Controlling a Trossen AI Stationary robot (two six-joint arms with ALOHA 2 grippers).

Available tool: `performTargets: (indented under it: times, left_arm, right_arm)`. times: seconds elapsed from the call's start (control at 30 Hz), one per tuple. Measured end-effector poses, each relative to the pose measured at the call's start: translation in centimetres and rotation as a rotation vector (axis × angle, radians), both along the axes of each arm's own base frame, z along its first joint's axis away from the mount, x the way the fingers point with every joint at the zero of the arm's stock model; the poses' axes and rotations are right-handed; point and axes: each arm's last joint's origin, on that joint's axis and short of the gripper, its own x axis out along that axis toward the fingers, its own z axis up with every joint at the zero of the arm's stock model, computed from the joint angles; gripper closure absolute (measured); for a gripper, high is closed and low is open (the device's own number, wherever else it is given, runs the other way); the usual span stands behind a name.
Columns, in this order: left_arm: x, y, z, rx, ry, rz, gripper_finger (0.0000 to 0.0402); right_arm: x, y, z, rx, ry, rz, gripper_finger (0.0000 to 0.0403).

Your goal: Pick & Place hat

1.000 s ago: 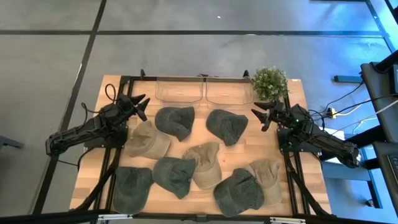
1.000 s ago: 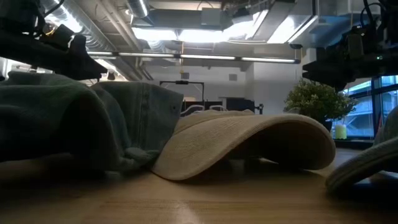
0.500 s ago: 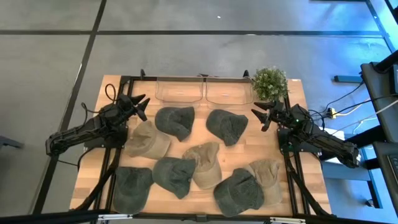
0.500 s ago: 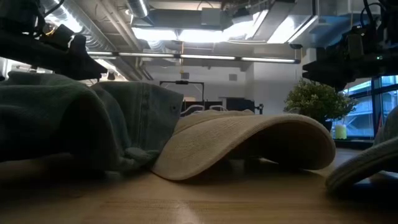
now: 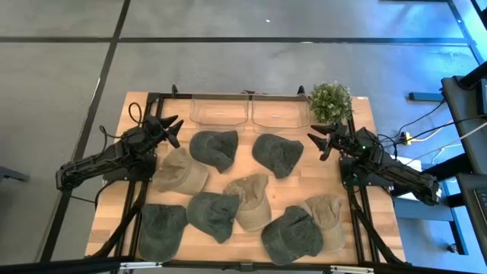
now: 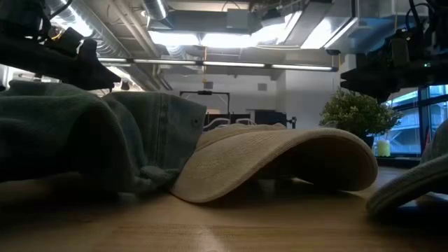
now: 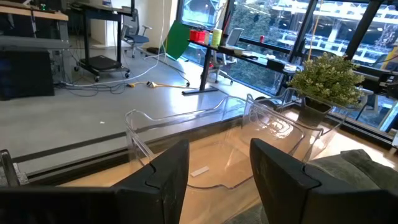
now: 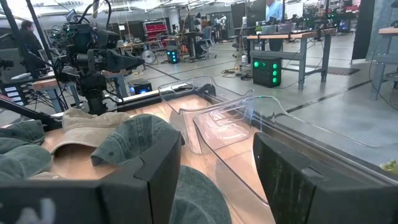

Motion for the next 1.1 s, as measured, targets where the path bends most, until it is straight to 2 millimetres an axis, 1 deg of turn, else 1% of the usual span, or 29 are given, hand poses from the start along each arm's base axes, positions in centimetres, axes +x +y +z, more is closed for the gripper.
performTargets:
  times: [0.33,0.4,0.47,0.6,0.7,0.97,1.1]
  left_arm:
    - [0.0,0.0,0.0,0.0,0.0,0.0,0.0236]
    - [0.0,0.0,0.0,0.0,0.0,0.0,0.0237]
    - [0.0,0.0,0.0,0.0,0.0,0.0,0.0238]
    - [0.0,0.0,0.0,0.0,0.0,0.0,0.0237]
    - [0.0,0.0,0.0,0.0,0.0,0.0,0.0236]
    - [0.0,0.0,0.0,0.0,0.0,0.0,0.0237]
    - [0.0,0.0,0.0,0.0,0.0,0.0,0.0236]
  right_arm:
    - [0.0,0.0,0.0,0.0,0.0,0.0,0.0201]
    - [0.0,0.0,0.0,0.022,-0.011,0.001,0.0201]
    - [0.01,0.02,0.01,0.092,-0.044,0.01,0.0201]
    - [0.05,0.12,0.1,0.344,-0.166,0.053,0.0201]
    - [0.05,0.12,0.1,0.422,-0.201,0.054,0.0201]
    - [-0.01,-0.02,0.11,0.423,-0.217,0.002,0.02]
    - [0.01,-0.03,0.1,0.425,-0.215,0.002,0.0183]
